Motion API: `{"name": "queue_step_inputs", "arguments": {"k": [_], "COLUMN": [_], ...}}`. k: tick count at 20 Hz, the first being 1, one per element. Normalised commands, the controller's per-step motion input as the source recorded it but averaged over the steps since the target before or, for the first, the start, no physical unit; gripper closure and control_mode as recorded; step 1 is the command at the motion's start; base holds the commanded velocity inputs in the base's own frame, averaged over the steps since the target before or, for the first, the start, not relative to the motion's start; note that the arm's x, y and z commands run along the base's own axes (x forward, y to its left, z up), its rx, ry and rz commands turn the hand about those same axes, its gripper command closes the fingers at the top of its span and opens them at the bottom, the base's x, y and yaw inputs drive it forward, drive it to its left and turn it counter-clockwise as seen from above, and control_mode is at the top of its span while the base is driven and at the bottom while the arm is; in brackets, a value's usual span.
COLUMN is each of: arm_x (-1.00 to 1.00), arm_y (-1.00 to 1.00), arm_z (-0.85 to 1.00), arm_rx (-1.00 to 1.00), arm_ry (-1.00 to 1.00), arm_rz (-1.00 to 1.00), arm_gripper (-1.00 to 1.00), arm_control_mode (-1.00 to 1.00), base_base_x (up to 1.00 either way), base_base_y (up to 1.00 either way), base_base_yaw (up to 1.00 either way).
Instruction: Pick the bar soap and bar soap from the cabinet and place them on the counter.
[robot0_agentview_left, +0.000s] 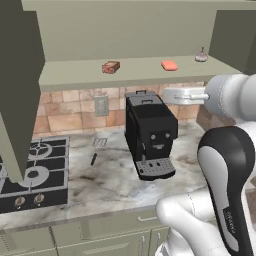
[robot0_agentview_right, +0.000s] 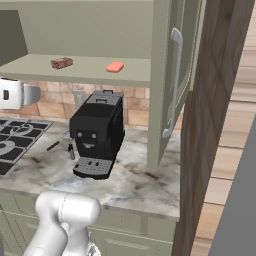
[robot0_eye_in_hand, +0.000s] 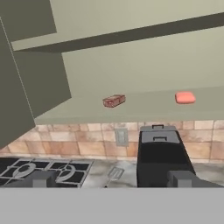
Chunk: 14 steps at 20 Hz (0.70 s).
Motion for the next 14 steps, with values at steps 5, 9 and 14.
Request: {"name": "queue_step_inputs", "arguments": {"k": [5,9,14], "arm_x": [0.14,0.17,0.15], "arm_y": [0.00,0.01,0.05], "arm_z": [0.03,0.04,0.02], "arm_rx": [0.00,0.00,0.00], "arm_ry": [0.00,0.01,0.00], "arm_rz": [0.00,0.00,0.00], "arm_gripper": [-1.00,-1.00,-1.00], "arm_control_mode": [-1.00,-1.00,-1.00], "base_base_x": [0.00,0.00,0.00], "base_base_y": [0.00,0.00,0.00], "base_base_yaw": [0.00,0.00,0.00]}}
